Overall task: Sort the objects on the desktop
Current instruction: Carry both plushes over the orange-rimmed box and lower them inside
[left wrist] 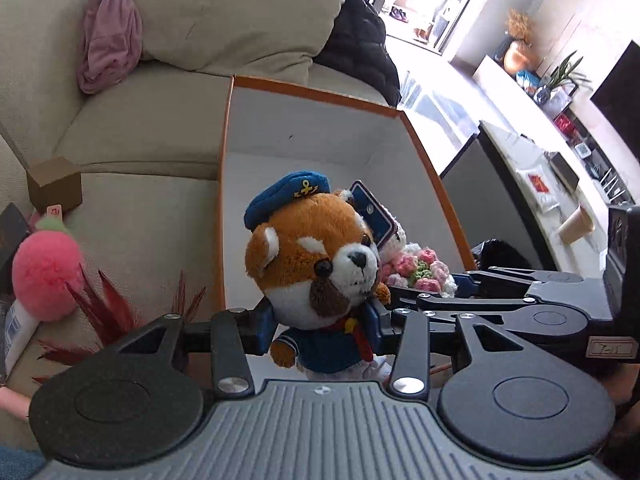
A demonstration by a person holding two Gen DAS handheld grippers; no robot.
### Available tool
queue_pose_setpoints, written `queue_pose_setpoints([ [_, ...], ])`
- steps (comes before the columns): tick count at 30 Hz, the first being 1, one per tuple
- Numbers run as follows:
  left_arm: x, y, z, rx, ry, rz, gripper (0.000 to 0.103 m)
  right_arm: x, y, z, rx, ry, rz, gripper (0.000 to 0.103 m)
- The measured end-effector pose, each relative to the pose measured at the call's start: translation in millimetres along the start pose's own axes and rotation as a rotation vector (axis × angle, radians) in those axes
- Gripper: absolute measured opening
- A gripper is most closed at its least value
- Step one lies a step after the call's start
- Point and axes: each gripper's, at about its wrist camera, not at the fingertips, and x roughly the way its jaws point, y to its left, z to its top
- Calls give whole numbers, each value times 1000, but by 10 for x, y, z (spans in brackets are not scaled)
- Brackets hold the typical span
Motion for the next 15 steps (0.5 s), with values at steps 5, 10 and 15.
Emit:
queue_pose_setpoints([
  [5,31,-65,-92,33,34,21,48,45,51,-149,-47,27,-33,53],
  [10,81,-103,-176,38,85,13,48,37,69,-246,-79,68,-74,53],
  [15,99,-126,-319,41,147,7,48,1,155,-393,-147,114,-93,53],
])
